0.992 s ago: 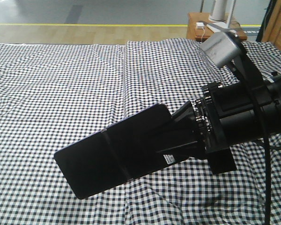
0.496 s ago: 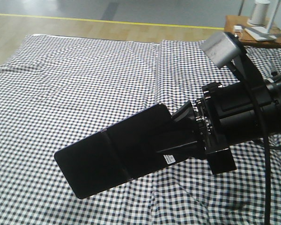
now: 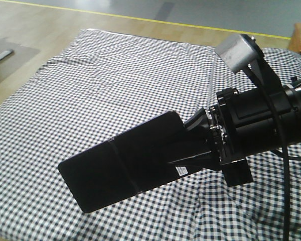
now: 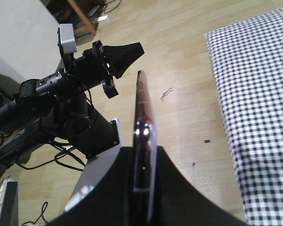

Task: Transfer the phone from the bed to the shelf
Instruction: 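Hold the phone in the right gripper while the base turns away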

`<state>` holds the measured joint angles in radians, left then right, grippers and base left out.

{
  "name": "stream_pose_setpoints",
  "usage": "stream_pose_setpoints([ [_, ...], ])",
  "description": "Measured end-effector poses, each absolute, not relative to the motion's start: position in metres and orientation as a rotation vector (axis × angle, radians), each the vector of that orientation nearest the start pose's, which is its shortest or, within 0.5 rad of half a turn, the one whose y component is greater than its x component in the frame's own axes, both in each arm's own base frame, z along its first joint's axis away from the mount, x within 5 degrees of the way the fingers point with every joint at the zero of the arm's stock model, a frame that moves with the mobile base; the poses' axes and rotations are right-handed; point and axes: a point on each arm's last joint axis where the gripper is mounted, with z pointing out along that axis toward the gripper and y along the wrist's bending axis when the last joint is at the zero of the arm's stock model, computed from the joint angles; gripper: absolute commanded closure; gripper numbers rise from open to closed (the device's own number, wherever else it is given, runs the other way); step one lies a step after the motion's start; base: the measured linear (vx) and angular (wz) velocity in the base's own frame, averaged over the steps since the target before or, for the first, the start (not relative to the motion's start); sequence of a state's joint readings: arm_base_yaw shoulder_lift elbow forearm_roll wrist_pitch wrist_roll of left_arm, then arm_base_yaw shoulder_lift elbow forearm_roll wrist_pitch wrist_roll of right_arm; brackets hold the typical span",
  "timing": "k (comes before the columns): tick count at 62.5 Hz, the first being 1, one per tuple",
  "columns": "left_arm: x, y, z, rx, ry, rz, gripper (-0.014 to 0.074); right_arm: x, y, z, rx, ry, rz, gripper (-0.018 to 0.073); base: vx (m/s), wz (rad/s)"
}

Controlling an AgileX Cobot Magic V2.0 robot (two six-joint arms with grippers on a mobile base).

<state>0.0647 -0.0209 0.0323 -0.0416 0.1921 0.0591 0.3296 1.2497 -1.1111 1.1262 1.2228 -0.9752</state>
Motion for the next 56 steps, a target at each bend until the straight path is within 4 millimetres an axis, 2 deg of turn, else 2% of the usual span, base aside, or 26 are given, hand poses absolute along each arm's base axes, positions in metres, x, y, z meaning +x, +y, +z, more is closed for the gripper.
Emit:
stream_pose_setpoints([
  [56,0.0555,0.0029,0.186,-0.033,1.687,0.056,0.0595,0.1908,0.1469,0.3739,-1.133,1.95,1.221,0.0561,-0.1,0.38],
])
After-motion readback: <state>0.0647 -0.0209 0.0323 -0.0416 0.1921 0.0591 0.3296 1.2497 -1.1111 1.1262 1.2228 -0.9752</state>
